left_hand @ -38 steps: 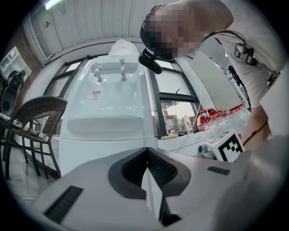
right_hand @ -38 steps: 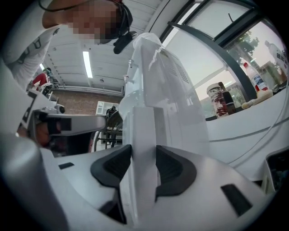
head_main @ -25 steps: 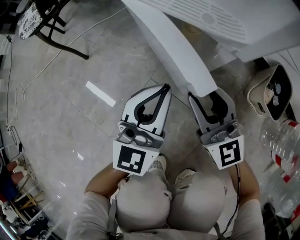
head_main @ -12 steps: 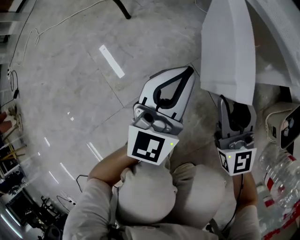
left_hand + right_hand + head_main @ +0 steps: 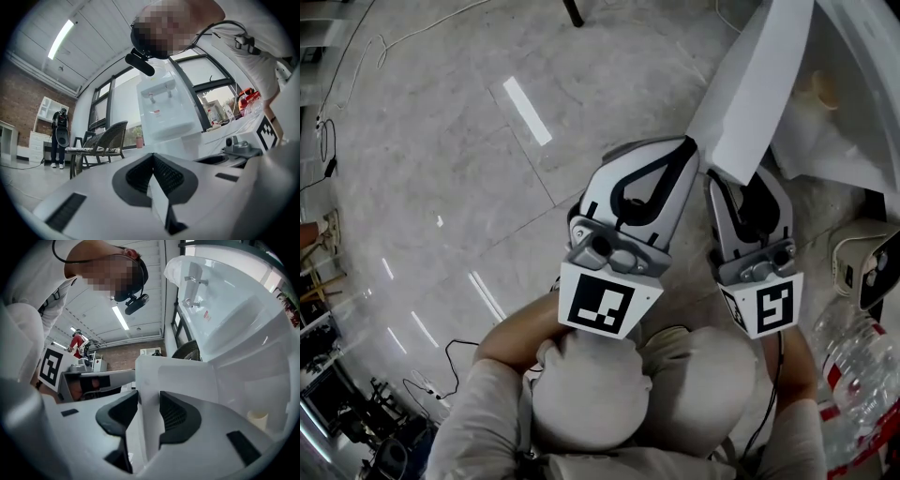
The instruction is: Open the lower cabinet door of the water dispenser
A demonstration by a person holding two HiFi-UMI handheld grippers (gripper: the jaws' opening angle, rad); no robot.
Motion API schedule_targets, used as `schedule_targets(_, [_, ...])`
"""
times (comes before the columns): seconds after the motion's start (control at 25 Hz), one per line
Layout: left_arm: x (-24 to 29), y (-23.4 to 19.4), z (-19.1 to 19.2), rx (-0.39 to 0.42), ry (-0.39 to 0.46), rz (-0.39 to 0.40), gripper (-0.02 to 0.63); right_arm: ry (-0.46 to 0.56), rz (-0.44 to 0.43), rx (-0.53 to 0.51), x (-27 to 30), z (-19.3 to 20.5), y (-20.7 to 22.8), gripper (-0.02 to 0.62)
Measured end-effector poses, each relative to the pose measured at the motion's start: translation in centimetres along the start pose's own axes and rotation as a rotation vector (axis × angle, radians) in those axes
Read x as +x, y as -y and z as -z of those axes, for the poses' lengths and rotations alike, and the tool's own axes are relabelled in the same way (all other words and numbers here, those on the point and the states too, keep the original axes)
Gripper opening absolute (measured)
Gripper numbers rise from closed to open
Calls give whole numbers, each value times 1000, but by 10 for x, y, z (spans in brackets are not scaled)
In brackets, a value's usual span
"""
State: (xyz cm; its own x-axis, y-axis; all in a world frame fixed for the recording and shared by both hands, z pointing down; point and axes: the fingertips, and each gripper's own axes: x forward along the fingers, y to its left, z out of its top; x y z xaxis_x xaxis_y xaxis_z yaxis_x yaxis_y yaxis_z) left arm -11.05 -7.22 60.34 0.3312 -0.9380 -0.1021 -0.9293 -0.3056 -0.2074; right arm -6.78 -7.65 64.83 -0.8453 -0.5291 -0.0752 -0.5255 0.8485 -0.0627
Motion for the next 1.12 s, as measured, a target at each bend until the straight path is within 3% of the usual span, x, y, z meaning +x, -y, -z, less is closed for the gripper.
schedule_targets(0.44, [-18, -40, 8, -11, -16, -112, 0, -4, -76, -2, 54, 5, -19, 144])
schedule_targets(1.12, [-20, -80, 29, -11, -42, -204, 0, 11, -131, -21, 119, 10, -29, 147])
